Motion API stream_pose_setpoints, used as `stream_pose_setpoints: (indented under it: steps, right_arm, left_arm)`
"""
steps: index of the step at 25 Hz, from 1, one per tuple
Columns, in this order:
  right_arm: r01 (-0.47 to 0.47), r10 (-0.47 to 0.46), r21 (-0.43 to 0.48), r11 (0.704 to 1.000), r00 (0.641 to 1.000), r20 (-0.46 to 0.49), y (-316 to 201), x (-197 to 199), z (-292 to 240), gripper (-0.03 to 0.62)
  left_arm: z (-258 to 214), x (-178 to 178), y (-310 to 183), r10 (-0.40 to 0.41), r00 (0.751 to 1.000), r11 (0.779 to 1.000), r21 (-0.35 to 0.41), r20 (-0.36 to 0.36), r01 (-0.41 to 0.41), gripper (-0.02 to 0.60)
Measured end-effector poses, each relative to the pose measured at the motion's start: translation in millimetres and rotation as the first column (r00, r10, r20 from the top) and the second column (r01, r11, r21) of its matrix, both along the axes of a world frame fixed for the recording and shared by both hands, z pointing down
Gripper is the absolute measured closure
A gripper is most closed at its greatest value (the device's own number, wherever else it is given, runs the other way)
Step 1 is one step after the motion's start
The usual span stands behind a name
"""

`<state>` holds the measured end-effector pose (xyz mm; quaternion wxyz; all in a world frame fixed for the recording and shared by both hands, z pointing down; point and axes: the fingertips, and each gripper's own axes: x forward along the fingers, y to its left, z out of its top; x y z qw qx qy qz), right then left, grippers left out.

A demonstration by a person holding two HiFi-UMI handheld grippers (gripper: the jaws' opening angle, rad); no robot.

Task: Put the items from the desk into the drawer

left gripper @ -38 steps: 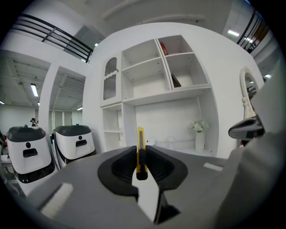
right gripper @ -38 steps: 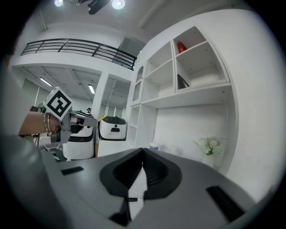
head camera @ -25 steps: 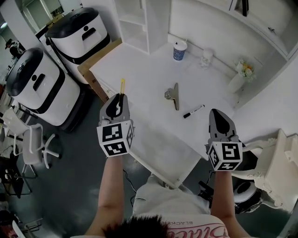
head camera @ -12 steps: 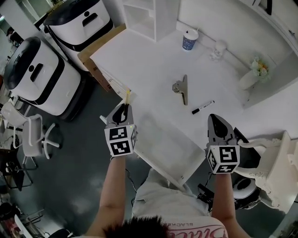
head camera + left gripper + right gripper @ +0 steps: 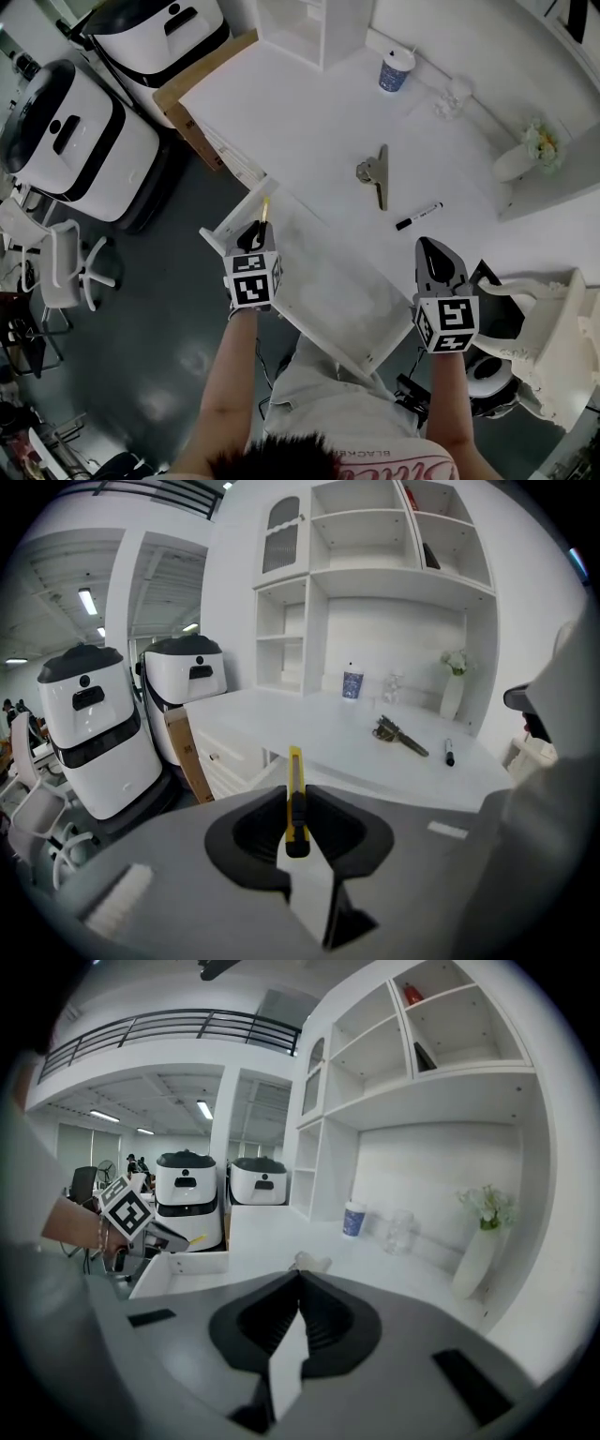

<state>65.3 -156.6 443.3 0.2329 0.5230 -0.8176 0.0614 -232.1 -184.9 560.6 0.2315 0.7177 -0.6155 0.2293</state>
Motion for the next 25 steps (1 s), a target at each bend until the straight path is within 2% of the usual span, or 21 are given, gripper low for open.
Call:
stream_pose_setpoints:
  steps: [8, 14, 19, 25]
  right_arm:
    - [0.004, -0.003, -0.055, 0.998, 1.0, 0.003, -6, -8, 20, 0.586]
    - [0.012, -0.013, -0.091, 0.996, 1.0, -0.018, -10, -9, 33, 0.586]
    - [0.009, -0.011, -0.124, 0.992, 1.0, -0.018, -14, -9, 42, 0.586]
    - [0.006, -0.008, -0.141, 0.99, 1.0, -0.017, -14, -6, 47, 0.586]
  left_arm:
    - [58, 0, -15, -0.026, 0.999, 0.987, -0.158, -0.031, 0.021, 0.512]
    - [106, -1, -19, -0.072, 0.996, 0.95, -0.307, -0.057, 0.051, 0.511]
    - [135, -1, -30, -0.066, 0.998, 0.921, -0.386, -0.016, 0.055, 0.511]
    - [168, 4, -27, -0.052, 0.998, 0.875, -0.481, 0.025, 0.057, 0.511]
